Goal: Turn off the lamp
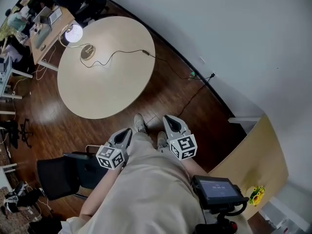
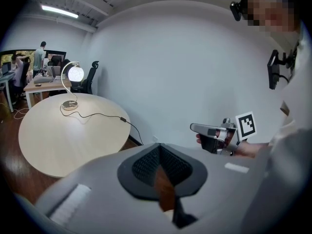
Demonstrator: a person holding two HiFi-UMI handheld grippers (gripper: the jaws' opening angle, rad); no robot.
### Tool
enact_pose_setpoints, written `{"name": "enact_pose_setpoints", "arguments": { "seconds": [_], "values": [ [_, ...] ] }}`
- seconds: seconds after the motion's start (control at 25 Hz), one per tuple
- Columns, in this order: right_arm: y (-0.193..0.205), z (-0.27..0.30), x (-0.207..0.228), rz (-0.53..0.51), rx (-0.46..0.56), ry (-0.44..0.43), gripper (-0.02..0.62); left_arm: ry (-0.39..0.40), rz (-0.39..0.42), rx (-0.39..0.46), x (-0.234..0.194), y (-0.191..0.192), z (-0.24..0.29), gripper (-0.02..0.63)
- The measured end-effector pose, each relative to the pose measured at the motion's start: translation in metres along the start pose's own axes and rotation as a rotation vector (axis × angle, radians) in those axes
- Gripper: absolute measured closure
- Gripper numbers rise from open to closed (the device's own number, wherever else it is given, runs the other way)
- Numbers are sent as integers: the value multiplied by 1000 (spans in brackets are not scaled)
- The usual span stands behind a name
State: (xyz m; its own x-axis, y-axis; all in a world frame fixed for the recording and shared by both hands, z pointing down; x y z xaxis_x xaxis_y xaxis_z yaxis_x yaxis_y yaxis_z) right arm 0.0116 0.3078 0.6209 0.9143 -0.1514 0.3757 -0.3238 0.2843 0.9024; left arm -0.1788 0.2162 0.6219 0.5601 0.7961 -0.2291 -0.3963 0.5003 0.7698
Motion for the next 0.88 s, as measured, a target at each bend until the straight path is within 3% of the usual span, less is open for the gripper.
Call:
{"name": "enact_pose_setpoints", "arguments": {
  "seconds": [0.28,0.56,0.88],
  "values": [
    [5,-2,21,46,-11,57,595,16,8,-27,-4,0,12,606],
    [-3,42,18,16,-52,25,595,-21,-63,-32,-48,-1,14,606],
    [-25,103,19,2,-69,10,595,20,-75,-13,-88,-36,54,606]
  ]
}}
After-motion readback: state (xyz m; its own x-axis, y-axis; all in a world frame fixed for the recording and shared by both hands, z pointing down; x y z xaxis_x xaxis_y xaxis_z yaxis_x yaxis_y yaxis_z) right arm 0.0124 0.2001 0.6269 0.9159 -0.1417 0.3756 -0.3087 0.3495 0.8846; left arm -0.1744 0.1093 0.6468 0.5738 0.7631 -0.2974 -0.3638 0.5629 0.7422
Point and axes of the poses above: the fingertips, and each gripper's own axes: z forward along the fingers, x to its right, y out of its underside, the point moved 4 cm from there along -z, backward along the fingers, and after that the axes turned 14 degrees about -y, right-handed, at the moved point
